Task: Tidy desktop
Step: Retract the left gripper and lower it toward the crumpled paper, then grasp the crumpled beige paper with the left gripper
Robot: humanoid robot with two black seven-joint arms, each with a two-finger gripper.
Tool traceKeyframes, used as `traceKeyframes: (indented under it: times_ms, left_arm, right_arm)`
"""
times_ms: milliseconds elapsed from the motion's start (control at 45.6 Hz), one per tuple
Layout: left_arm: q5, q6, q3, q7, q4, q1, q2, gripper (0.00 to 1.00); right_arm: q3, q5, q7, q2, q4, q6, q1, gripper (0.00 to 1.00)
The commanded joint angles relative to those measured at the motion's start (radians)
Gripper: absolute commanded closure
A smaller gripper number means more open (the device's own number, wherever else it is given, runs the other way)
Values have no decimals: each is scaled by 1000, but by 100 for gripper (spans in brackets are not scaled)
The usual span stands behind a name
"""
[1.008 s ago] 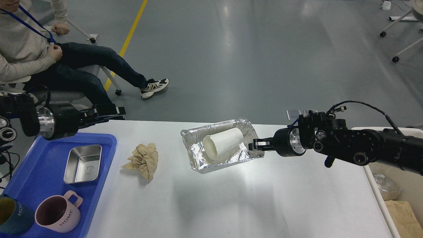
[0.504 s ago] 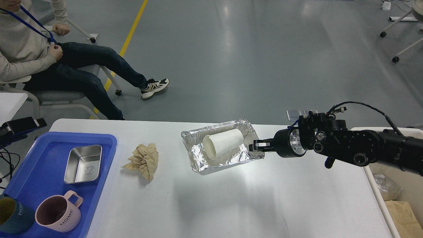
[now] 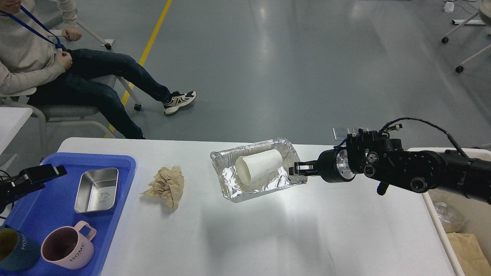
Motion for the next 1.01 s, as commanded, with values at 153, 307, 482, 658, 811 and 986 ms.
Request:
traceKeyframes:
  times_ms: [153,307,482,658,811,986]
  left_arm:
    - [24,-10,-1,9,107,-17,-224,14]
    - [38,-11,-1,11,254,-25,-393,4]
    - [44,-11,2,11,433,-33,-586,4]
    - [83,-11,3,6,552,-33,-698,4]
    - [84,-19,3,5,676,-31,-787,4]
    - [84,-72,28,2,823,-33,-892,4]
  right_arm:
    - [-3,0,0,-2,1,0,0,100]
    - [-3,0,0,-7,2,1,2,100]
    - [2,0,2,-4,1,0,-2,100]
    - [3,0,2,-10,2,0,-2,100]
    - [5,0,5,-10,1,0,-6,100]
    - [5,0,8,-11,2,0,-6,100]
